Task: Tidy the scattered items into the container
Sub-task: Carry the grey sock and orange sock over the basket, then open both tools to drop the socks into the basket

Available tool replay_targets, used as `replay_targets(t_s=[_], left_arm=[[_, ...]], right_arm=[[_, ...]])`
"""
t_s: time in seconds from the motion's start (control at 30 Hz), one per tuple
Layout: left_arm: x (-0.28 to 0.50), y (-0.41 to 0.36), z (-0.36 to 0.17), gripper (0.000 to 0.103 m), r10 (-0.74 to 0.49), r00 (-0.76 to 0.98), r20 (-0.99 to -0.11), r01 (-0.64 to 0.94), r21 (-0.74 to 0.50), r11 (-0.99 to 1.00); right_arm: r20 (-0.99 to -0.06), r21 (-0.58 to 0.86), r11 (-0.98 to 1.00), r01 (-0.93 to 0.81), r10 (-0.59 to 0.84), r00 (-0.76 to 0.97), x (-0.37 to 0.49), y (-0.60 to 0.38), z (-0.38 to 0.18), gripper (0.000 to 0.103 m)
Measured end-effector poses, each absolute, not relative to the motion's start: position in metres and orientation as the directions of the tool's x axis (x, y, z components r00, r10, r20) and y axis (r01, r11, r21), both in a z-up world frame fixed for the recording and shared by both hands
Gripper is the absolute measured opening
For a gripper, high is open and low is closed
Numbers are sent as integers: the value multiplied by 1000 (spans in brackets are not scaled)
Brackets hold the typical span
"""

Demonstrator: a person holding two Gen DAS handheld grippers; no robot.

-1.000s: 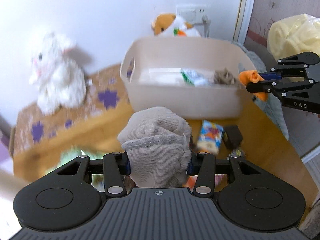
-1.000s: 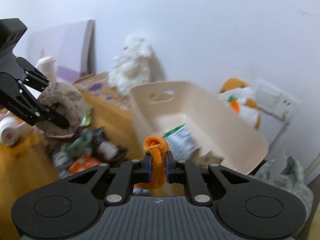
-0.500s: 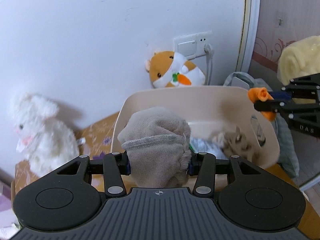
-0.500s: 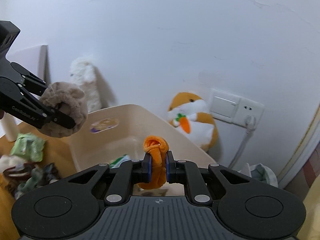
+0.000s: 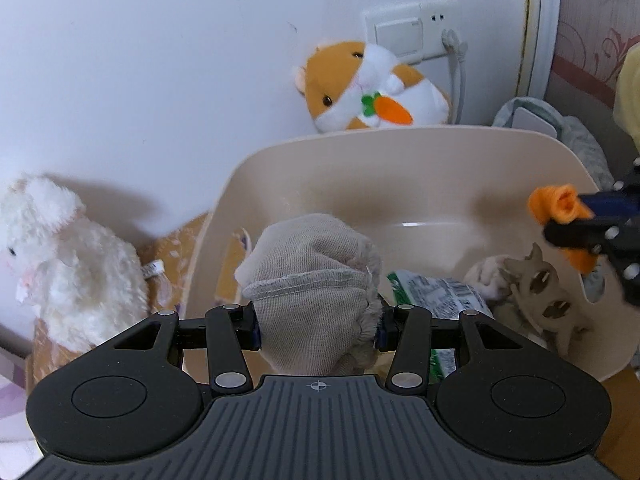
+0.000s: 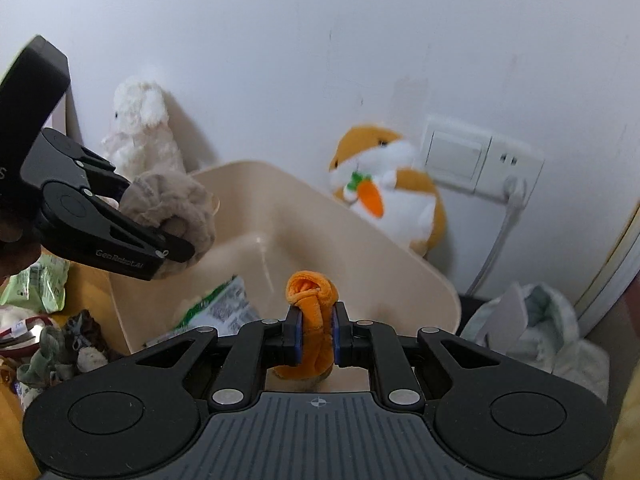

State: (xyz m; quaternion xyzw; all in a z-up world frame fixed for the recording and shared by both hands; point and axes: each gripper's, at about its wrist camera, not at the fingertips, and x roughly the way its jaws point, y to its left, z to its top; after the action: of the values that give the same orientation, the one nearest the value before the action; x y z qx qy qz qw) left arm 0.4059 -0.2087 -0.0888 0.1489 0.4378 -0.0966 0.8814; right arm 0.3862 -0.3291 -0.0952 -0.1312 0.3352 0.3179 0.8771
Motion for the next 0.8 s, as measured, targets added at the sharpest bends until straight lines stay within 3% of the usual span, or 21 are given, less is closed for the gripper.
replay_targets(t_s=[0.07, 0.13, 0.17, 0.23, 0.27, 0.33, 0.4, 0.57, 0.8], left_arm=[[405, -213, -92, 55, -49, 582, -812, 317, 171, 933], [404, -218, -94, 58, -51, 572, -818, 334, 177, 926], [401, -220, -94, 62, -50, 572, -819, 343, 182, 922], [397, -223, -93, 71, -45, 579, -814, 352, 200, 914], [395, -223, -92, 74, -47, 585, -810, 356, 204, 912], [392, -221, -90, 78, -57, 591, -805, 359, 198, 912], [391, -221, -87, 78, -62, 590, -805, 358, 192, 914], [385, -214, -75, 79, -68, 613, -787, 348, 192, 918], [373, -192, -57, 80, -71, 645, -761, 321, 185, 929]], right_arm=[[-690, -9, 768, -641, 459, 559, 386, -326, -99, 15], [-695, 10, 771, -636, 462, 550, 384, -325, -101, 38], [-694, 16, 772, -636, 466, 548, 382, -325, -101, 42], [-691, 25, 772, -635, 472, 547, 381, -324, -100, 62], [-683, 24, 772, -635, 477, 554, 378, -324, -99, 66], [-669, 12, 771, -637, 479, 568, 375, -321, -96, 84], [-663, -22, 768, -641, 468, 584, 370, -318, -92, 93], [-641, -68, 755, -652, 468, 609, 357, -311, -80, 103], [-628, -107, 753, -649, 455, 632, 345, -307, -68, 103]])
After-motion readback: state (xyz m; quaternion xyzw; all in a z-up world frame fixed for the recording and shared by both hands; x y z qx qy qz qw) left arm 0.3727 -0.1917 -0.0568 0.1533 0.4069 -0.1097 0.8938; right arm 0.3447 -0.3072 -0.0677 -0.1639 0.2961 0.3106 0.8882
